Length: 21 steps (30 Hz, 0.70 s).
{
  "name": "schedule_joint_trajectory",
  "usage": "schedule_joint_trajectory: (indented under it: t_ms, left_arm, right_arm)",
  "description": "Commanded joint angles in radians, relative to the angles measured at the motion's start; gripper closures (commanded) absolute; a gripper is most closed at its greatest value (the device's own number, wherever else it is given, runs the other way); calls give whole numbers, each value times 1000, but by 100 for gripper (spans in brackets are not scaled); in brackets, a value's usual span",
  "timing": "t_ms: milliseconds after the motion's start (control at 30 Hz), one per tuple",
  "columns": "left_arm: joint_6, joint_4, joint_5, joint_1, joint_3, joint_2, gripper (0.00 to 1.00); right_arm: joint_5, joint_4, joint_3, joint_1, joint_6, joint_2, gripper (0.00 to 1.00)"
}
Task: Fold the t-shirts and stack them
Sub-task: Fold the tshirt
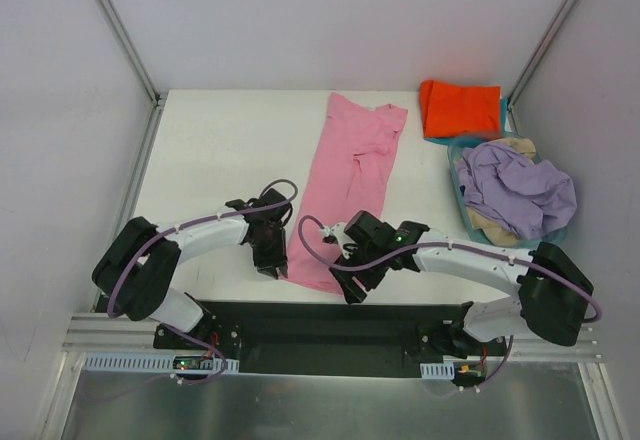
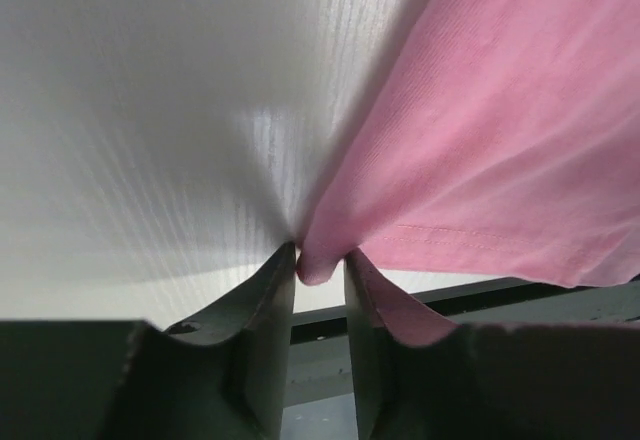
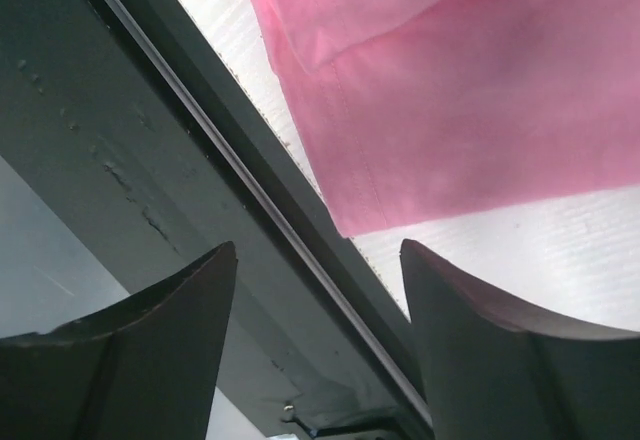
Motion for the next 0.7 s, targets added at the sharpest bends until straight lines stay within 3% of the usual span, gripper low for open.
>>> schedule_joint_trajectory:
  t_ms: [0,200,367,567,667]
  left_arm:
    - [-6,19,-14,-1,6,8,80]
    - [-14,36,12,-3,-9,6,100]
    - [-35,43,11,-3,-32,-14,100]
    - [-71,47,-1,-1,-92,-95,100]
    - [-87,47,-23,-3,-126,-120,100]
  right_arm:
    - [8,78,4,19,-71,51,35]
    - [4,147,-16,27,-100,132,47]
    - [82,147,-21,51,-63,174,55]
    - [249,141,-29,144,12,206,80]
    - [255,118,-16,178,37,192,93]
